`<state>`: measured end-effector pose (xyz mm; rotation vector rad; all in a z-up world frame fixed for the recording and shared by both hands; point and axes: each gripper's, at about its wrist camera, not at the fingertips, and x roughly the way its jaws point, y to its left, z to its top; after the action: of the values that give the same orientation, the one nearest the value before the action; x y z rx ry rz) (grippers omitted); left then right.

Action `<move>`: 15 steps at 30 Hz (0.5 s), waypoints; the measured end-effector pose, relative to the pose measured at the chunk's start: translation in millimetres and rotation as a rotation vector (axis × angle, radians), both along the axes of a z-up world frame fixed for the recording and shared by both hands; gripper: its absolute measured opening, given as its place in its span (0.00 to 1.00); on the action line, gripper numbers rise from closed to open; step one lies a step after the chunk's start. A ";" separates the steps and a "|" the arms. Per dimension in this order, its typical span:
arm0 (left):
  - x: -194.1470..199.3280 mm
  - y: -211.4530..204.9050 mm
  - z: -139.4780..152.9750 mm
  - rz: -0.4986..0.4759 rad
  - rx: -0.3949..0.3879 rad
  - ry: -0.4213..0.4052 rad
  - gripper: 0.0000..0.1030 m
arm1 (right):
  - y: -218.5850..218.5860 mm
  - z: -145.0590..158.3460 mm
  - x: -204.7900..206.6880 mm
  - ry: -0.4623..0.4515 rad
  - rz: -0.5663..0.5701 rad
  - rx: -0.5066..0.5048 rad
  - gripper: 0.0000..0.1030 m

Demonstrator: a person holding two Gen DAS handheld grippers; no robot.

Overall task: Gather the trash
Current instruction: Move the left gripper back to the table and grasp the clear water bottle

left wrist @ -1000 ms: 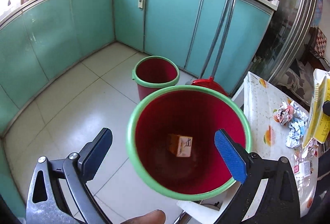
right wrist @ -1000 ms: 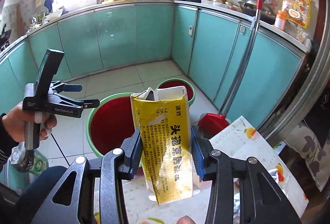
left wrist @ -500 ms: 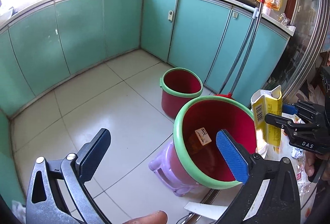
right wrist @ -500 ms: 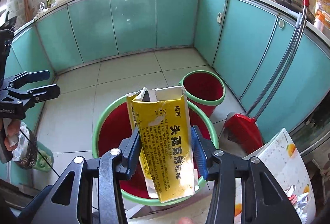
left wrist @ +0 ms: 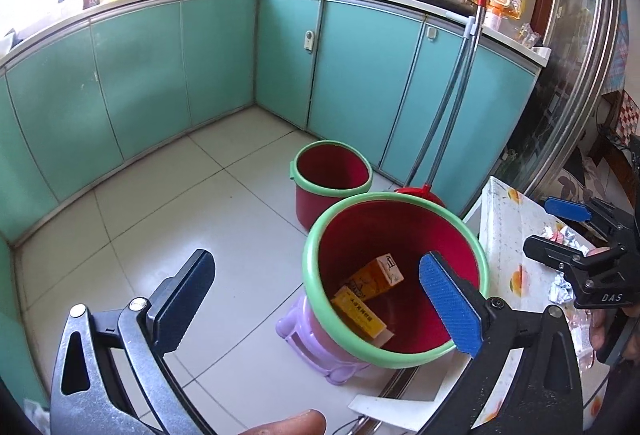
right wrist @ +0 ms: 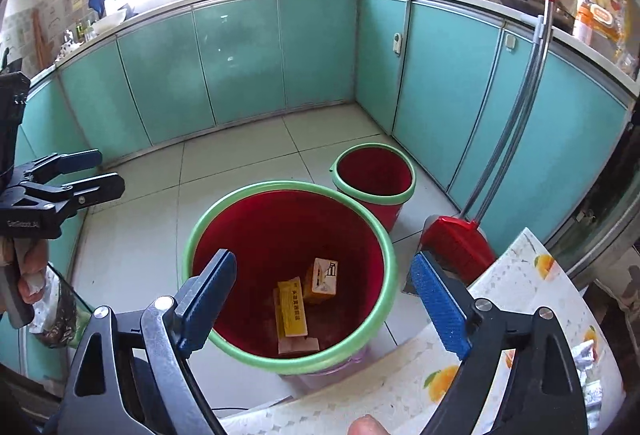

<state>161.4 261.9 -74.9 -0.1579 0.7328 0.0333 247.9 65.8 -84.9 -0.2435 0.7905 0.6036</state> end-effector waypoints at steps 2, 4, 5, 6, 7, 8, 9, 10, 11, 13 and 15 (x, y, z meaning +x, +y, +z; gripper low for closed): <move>-3.2 -14.9 5.8 -0.048 -0.001 -0.013 0.99 | -18.9 13.9 -18.1 -0.026 -0.028 0.010 0.87; -4.8 -34.6 13.8 -0.110 -0.003 -0.026 0.99 | -42.9 28.6 -38.5 -0.053 -0.073 0.023 0.87; -5.6 -44.7 18.4 -0.135 0.003 -0.032 0.99 | -56.3 35.2 -49.1 -0.064 -0.100 0.028 0.87; -7.6 -57.2 23.1 -0.164 0.012 -0.041 1.00 | -69.3 41.6 -59.6 -0.079 -0.128 0.031 0.87; -9.6 -70.3 28.0 -0.195 0.020 -0.051 1.00 | -85.6 47.1 -71.2 -0.093 -0.164 0.033 0.87; -11.0 -84.3 32.7 -0.223 0.025 -0.059 1.00 | -102.8 51.7 -82.5 -0.100 -0.202 0.039 0.87; -13.1 -98.3 36.8 -0.254 0.029 -0.063 1.00 | -120.5 55.8 -94.2 -0.105 -0.241 0.046 0.87; -15.8 -113.2 40.6 -0.287 0.031 -0.069 1.00 | -136.9 59.0 -105.0 -0.110 -0.277 0.051 0.87; -18.0 -128.1 43.6 -0.319 0.031 -0.073 1.00 | -153.4 62.3 -115.8 -0.116 -0.315 0.049 0.87; -24.2 -155.3 48.4 -0.380 0.032 -0.079 1.00 | -186.7 65.5 -138.0 -0.124 -0.384 0.036 0.87; -30.2 -181.8 50.1 -0.434 0.032 -0.078 1.00 | -218.0 65.9 -158.3 -0.116 -0.440 0.027 0.87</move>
<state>131.2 80.2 -24.8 0.0326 0.6755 -0.3725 89.5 -152.2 -19.0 -0.0733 0.6946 0.1828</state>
